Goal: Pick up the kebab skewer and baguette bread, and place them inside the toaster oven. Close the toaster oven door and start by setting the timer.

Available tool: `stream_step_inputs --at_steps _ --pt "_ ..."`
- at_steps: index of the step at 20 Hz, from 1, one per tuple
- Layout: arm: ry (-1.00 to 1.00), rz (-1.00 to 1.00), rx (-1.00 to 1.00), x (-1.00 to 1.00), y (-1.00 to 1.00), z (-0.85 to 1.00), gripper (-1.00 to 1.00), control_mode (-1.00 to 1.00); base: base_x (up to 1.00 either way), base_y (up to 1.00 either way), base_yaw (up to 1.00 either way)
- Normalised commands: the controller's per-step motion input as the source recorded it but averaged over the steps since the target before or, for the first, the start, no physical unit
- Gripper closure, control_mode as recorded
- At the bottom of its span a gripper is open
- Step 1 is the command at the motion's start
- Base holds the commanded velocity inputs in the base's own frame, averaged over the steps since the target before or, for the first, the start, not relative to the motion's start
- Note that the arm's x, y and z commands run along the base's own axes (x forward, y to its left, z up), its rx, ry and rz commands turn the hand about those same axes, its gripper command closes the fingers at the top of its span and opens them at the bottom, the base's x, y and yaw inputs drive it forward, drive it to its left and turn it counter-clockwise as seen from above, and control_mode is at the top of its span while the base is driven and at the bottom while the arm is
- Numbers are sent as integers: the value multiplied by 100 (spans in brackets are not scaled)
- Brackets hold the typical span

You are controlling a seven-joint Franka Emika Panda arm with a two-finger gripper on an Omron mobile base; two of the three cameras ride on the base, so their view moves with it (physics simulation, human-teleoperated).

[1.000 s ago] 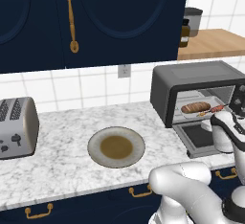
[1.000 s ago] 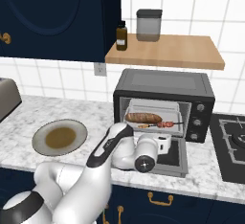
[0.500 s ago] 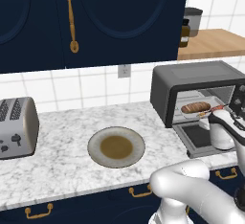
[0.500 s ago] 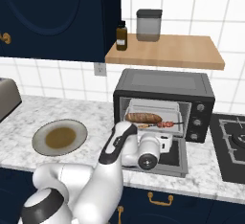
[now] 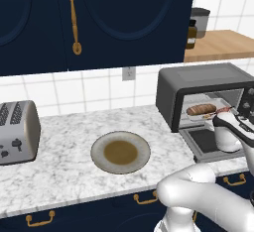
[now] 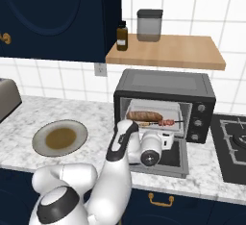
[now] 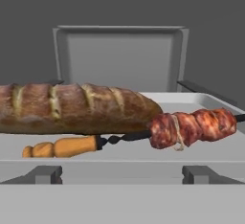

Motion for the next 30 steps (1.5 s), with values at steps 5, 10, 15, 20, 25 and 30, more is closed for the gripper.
stream_step_inputs --at_steps 5,10,15,20,25,30 --pt "0 0 0 29 0 0 -100 -100 0 0 0" --pt "0 0 0 32 0 0 -100 -100 0 0 0" --pt "0 0 0 32 0 0 -100 -100 0 0 0" --pt "0 0 0 28 0 0 -100 -100 0 0 0" --pt "0 0 0 28 0 0 -100 -100 0 0 0" --pt "0 0 0 32 0 0 -100 -100 0 0 0"
